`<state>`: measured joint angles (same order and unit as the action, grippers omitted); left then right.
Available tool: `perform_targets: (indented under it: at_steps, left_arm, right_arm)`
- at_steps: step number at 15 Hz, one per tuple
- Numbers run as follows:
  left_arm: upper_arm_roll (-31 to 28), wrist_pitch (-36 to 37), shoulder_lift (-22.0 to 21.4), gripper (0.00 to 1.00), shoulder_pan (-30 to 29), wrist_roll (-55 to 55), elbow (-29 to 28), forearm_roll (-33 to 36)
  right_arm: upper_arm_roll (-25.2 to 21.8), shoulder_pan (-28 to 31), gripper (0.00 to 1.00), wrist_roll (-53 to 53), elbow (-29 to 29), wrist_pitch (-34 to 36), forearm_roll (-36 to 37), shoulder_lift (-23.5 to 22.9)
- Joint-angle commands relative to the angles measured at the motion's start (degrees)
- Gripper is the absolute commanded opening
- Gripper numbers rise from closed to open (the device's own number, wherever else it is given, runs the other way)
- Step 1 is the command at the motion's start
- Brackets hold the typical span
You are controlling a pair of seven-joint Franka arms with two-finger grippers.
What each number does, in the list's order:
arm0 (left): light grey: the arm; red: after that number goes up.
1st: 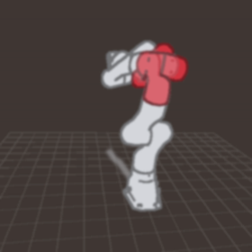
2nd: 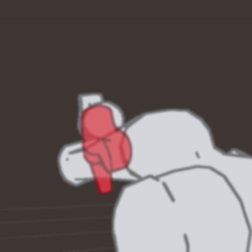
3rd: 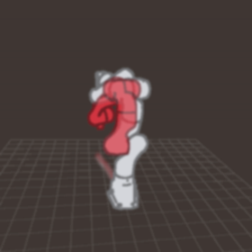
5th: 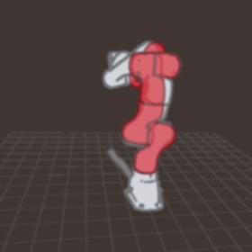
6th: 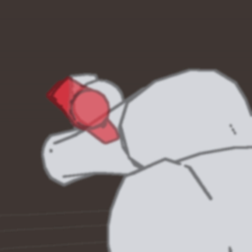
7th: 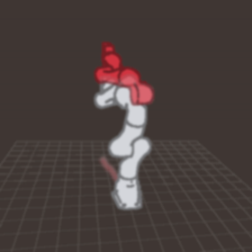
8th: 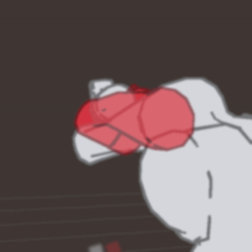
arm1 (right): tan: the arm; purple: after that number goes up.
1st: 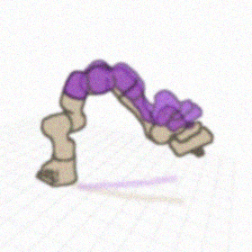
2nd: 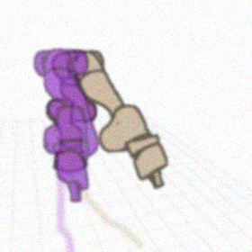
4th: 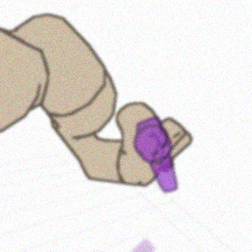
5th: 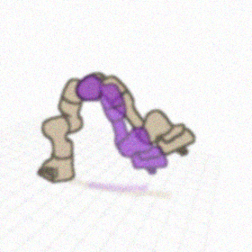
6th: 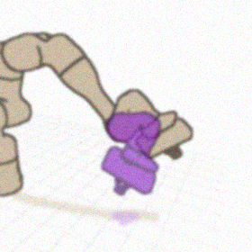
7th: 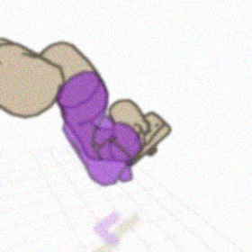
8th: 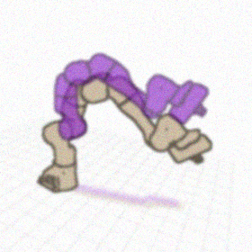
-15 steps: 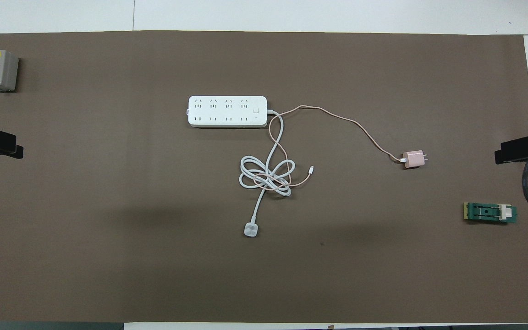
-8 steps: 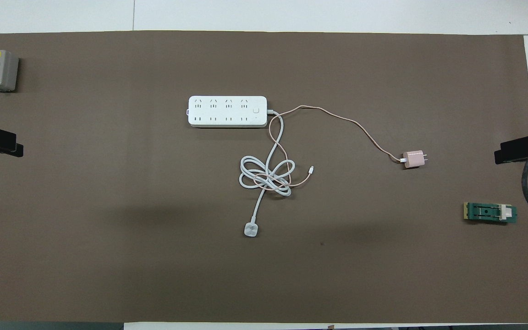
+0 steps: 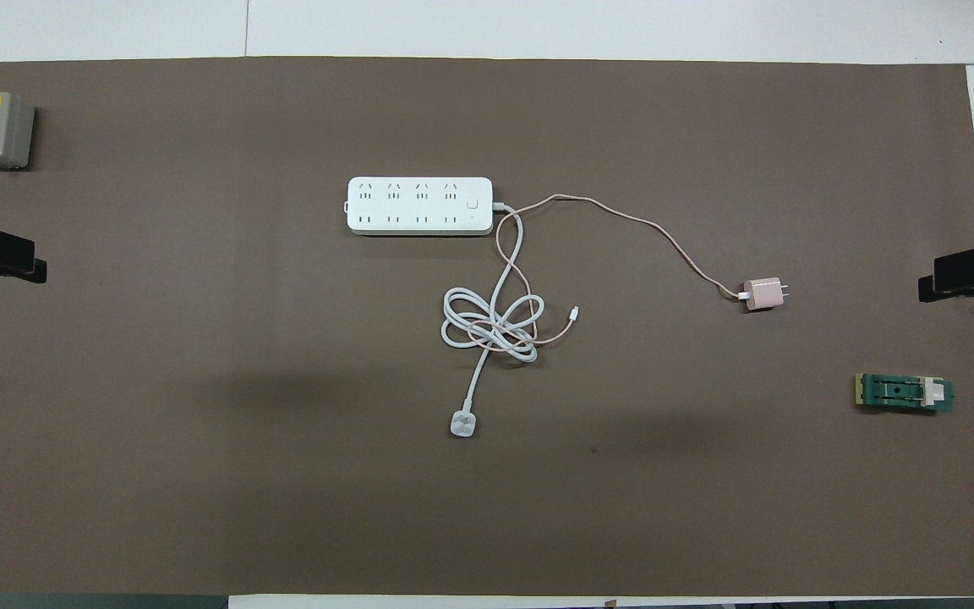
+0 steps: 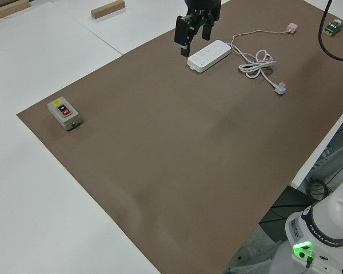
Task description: Plug charger into power strip
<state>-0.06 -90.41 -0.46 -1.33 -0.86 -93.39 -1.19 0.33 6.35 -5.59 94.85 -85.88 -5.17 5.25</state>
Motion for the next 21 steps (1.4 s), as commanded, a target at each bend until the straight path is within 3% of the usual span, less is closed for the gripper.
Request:
perform_targets:
  at_steps: [1, 3, 10, 13, 16, 21]
  left_arm:
    - [-0.64, -0.47, 0.02, 1.00, 0.80, -0.37, 0.49, 0.75]
    - [-0.47, 0.32, -0.16, 1.00, 0.45, -0.90, 1.80, 0.58]
    - [-0.38, 1.11, 2.04, 1.00, 2.91, -2.75, 2.95, -0.73]
    - [-0.38, 1.29, 2.48, 1.00, 3.00, -1.87, 3.48, -9.86]
    - [0.15, 0.59, 2.65, 1.00, 4.84, 2.43, 3.56, -14.34]
    - [0.15, -1.60, 6.25, 1.00, 4.84, 2.35, 3.65, -34.27]
  right_arm:
    - [0.47, 1.83, 1.00, -8.96, 1.39, -0.16, -3.78, -1.46]
    - [0.47, 2.35, 1.00, -19.06, 1.56, -0.08, -7.38, -3.57]
    - [0.38, 7.18, 1.00, -39.11, 1.65, -2.44, -21.17, -15.25]
    - [0.38, 7.54, 1.00, -42.13, 3.48, -5.25, -23.47, -17.72]
    - [0.38, 10.00, 1.00, -42.22, 3.41, -5.70, -27.61, -23.16]
    - [-1.03, 10.44, 1.00, -43.01, 3.50, -6.93, -32.80, -30.19]
